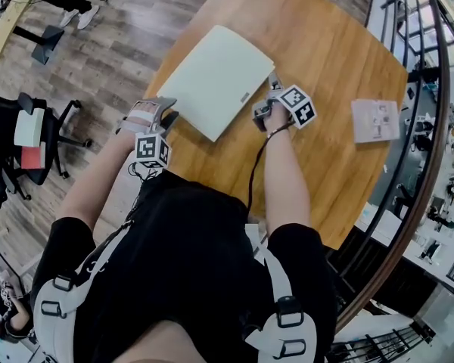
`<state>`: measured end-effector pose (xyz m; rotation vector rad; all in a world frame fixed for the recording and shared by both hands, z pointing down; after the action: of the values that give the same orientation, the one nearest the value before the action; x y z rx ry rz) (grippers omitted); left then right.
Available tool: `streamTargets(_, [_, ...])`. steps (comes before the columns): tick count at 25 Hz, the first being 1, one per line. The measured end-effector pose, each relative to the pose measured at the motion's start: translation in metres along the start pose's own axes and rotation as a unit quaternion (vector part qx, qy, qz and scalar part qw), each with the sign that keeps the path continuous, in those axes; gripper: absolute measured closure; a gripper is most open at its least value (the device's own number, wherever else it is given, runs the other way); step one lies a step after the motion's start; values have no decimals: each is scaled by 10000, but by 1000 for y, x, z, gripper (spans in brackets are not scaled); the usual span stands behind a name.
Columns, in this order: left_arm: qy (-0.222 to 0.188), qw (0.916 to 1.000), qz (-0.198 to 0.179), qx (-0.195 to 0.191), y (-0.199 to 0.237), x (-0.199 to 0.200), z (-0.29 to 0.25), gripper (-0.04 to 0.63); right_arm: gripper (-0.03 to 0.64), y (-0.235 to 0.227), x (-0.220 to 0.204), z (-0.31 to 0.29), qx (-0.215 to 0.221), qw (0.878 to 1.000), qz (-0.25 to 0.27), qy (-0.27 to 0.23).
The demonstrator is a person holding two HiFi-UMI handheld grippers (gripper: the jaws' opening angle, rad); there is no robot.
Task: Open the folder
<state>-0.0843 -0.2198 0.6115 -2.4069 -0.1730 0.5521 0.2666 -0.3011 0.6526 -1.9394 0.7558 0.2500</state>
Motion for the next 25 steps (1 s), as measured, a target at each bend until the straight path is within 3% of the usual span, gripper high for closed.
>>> streamTargets(11, [144, 9998, -69, -113, -5, -3, -6, 414, 523, -2, 0, -22, -200, 9995, 10, 234])
streamTargets(18, [182, 9997, -145, -98, -6, -2, -8, 416, 546, -5, -3, -20, 74, 9995, -311, 48])
streamTargets(25, [195, 9995, -231, -107, -7, -3, -9, 416, 545, -4, -2, -22, 103, 9999, 10, 64])
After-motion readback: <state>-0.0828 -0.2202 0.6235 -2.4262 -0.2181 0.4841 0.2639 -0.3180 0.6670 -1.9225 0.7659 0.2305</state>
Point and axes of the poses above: the fingertips, and each gripper's own axes: z backward along the fingers, y to its left, x out of its top, the point moved 6 cm from there along z, backward along the fingers, and after that the axes turned 4 degrees about z, right-handed, at the moved point
